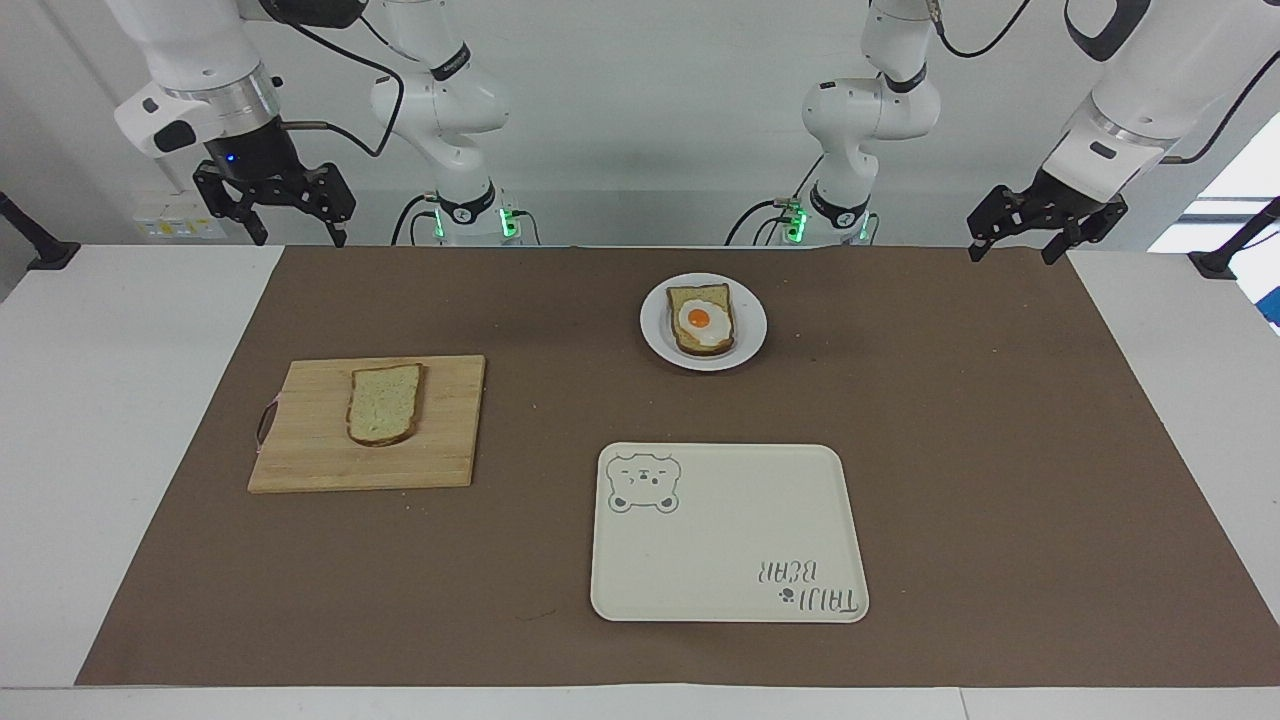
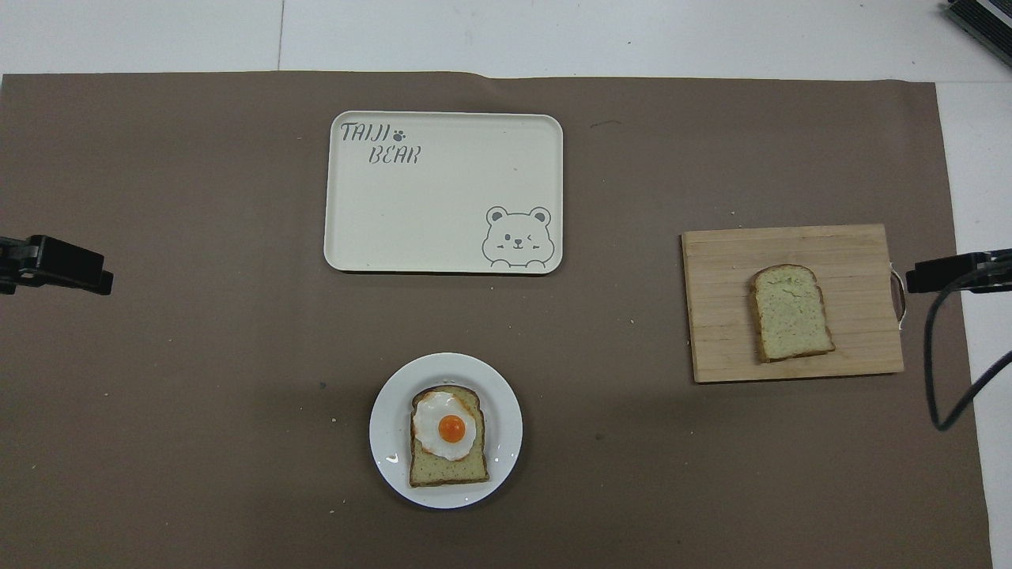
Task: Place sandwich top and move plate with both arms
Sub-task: 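Reach the right gripper over the bread slice on the cutting board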
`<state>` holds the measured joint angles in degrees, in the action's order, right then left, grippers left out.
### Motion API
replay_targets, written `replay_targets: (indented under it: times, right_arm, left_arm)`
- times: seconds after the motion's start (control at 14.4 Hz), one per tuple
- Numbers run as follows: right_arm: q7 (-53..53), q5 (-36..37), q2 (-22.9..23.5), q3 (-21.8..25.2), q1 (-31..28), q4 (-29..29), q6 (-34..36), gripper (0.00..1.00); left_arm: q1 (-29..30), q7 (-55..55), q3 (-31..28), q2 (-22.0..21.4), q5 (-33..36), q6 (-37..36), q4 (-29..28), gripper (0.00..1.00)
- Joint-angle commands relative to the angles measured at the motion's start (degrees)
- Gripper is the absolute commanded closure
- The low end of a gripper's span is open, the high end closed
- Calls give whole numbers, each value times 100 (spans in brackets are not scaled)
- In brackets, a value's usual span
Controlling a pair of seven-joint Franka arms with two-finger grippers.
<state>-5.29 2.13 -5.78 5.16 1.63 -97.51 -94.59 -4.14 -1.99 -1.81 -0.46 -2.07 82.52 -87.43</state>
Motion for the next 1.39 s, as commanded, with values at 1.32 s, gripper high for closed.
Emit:
replay_targets:
  times: [1.32]
  right_arm:
    - [-3056, -1259, 2028, -23, -778, -724, -2405, 0]
  left_arm:
    - [-16, 59, -13, -15, 57, 37, -37, 0]
